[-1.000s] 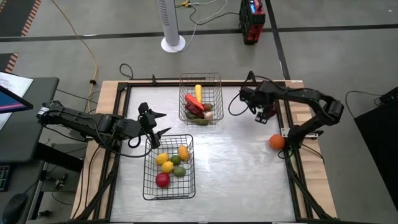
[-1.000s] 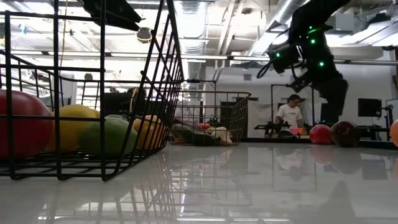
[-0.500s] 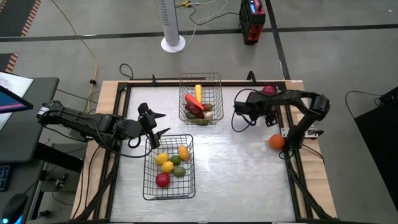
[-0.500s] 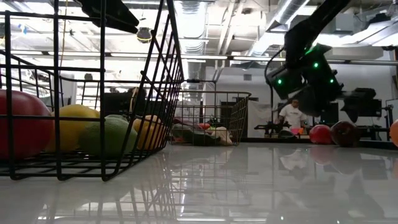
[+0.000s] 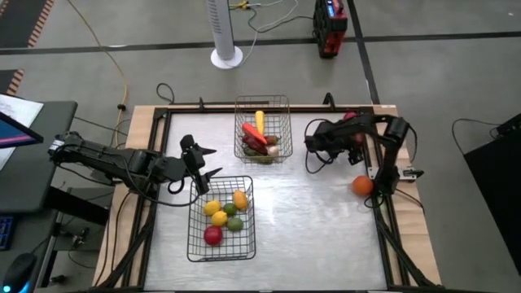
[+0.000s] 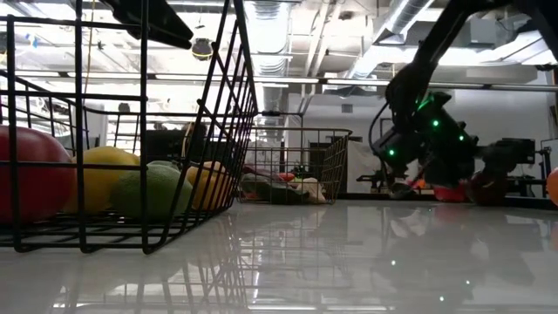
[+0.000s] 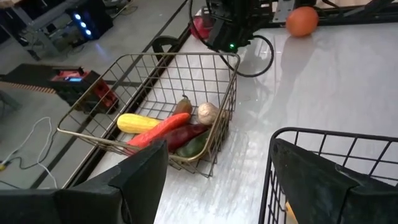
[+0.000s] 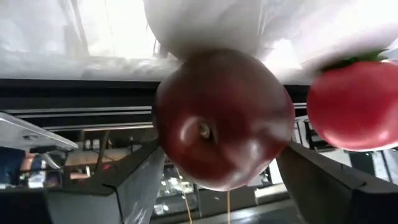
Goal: Sort produce into baskets
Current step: Put the apple into the black wire basket
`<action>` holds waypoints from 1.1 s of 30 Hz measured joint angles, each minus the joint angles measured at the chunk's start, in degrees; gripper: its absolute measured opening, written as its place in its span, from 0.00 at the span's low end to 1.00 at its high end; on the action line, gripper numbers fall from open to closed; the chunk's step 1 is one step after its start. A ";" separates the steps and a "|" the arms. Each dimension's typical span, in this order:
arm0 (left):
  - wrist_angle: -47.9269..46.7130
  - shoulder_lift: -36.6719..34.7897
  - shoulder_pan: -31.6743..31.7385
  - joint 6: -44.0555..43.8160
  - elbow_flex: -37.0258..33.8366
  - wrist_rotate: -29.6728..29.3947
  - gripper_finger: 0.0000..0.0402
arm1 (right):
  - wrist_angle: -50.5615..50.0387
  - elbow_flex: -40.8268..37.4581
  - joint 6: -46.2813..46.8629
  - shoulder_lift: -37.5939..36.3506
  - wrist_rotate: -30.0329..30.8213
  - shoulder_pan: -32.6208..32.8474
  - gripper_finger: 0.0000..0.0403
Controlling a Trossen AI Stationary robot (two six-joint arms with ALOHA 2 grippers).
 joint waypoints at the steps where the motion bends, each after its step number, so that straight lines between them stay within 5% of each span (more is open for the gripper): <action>1: -0.19 0.00 0.00 0.01 0.00 0.00 0.68 | 0.08 0.00 -0.01 0.62 0.48 0.01 0.82; 12: -0.46 0.01 0.00 0.01 0.00 -0.07 0.68 | -6.45 1.21 7.22 0.15 0.91 4.88 0.74; 25: -0.42 0.01 0.00 -0.51 0.00 -0.31 0.68 | -17.72 8.86 19.85 -12.08 -5.86 25.40 0.71; 33: 0.00 0.01 0.00 -0.65 0.00 -0.48 0.68 | -14.42 20.26 26.32 -14.42 -6.20 37.09 0.71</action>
